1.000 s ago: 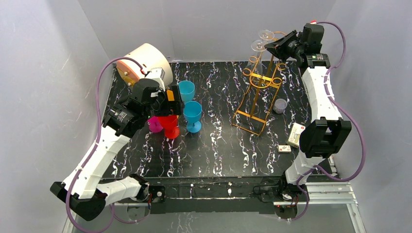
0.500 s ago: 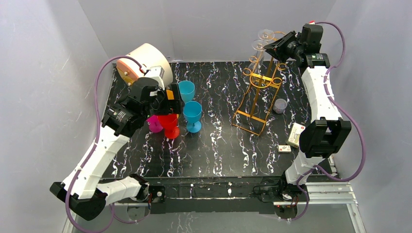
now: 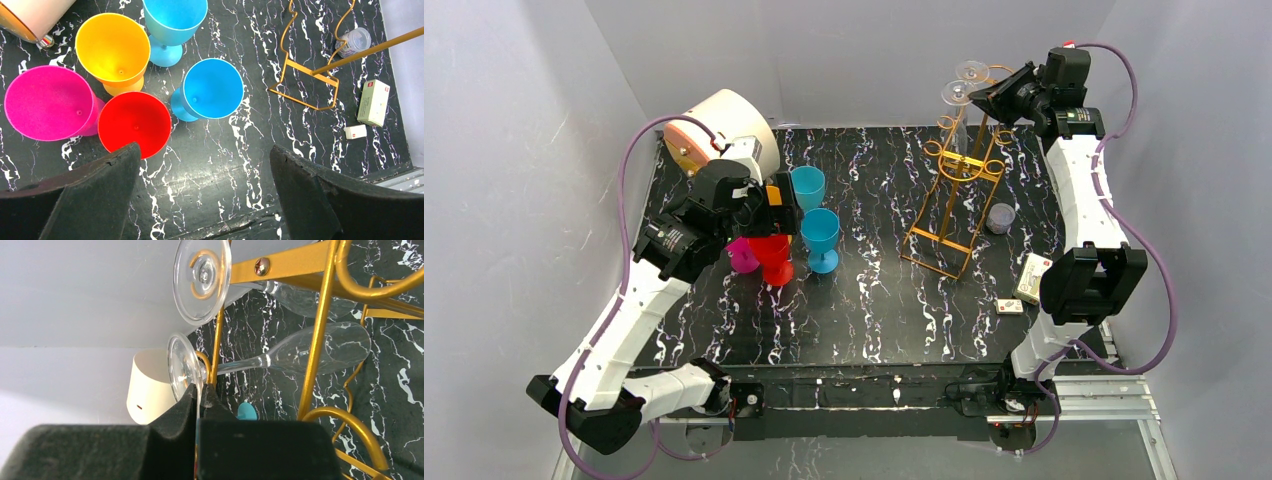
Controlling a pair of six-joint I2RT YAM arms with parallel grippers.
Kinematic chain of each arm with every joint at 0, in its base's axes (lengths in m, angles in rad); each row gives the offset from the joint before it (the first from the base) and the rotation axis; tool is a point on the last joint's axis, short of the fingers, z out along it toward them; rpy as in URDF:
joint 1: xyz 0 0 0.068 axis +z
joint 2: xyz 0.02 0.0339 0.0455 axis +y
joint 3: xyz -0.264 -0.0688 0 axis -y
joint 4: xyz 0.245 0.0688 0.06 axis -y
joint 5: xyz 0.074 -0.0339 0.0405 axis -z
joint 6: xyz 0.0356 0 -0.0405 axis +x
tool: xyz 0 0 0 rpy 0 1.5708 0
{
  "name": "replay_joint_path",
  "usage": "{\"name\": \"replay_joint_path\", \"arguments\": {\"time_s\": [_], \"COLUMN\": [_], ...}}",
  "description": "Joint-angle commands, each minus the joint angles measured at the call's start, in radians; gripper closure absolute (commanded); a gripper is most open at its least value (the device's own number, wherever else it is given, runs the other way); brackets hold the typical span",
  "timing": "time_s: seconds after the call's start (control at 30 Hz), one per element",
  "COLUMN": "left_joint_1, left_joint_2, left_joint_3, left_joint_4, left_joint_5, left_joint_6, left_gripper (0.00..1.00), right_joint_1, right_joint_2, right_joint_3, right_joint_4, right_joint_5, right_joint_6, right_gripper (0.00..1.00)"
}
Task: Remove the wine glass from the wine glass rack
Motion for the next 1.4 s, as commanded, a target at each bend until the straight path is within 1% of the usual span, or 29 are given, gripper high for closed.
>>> {"name": "replay_joint_path", "arguments": {"time_s": [0.0,0.07,0.23,0.4,0.7,1.0,1.13,1.27,1.37], "left_joint_1": [-0.002,-0.002,-0.002,-0.002,-0.002,-0.002,-0.002,-0.002,-0.002], "left_joint_2": [-0.013,-0.011,-0.01,-0.004,-0.005,-0.006,-0.009,-0.016,-0.004], "left_joint_3": [0.036,0.037,0.038,0.038,0.033,0.038,0.039,0.031,0.06], "left_joint_4": [-0.009,-0.008,-0.005,0.0,-0.001,-0.008,-0.017,-0.008,-0.021], "left_joint_5": [0.001,0.003,0.004,0.012,0.011,0.008,0.008,0.006,0.014], "left_joint_6": [-0.001,-0.002,-0.004,-0.004,-0.006,-0.004,0.003,0.012,0.013], "left_gripper": [0.02,0.02,0.02,0.02,0.02,0.02,0.02,0.02,0.02], "right_joint_1": [0.001,0.001,0.001,0.001,0.005,0.034,0.055,0.091,0.107], "right_joint_2": [-0.03,-0.038,-0.044,-0.037,0.006,0.054,0.085,0.091,0.082], "right_joint_3": [0.046,0.02,0.001,0.004,0.028,0.076,0.145,0.177,0.182], "right_joint_4": [0.042,0.086,0.133,0.141,0.178,0.174,0.128,0.108,0.114], "right_joint_5": [-0.036,-0.065,-0.086,-0.086,-0.152,-0.17,-0.164,-0.149,-0.169], "right_joint_6": [0.058,0.104,0.166,0.174,0.201,0.188,0.14,0.099,0.083], "right_gripper": [0.99,0.99,0.99,0.99,0.99,0.99,0.99,0.99,0.99]}}
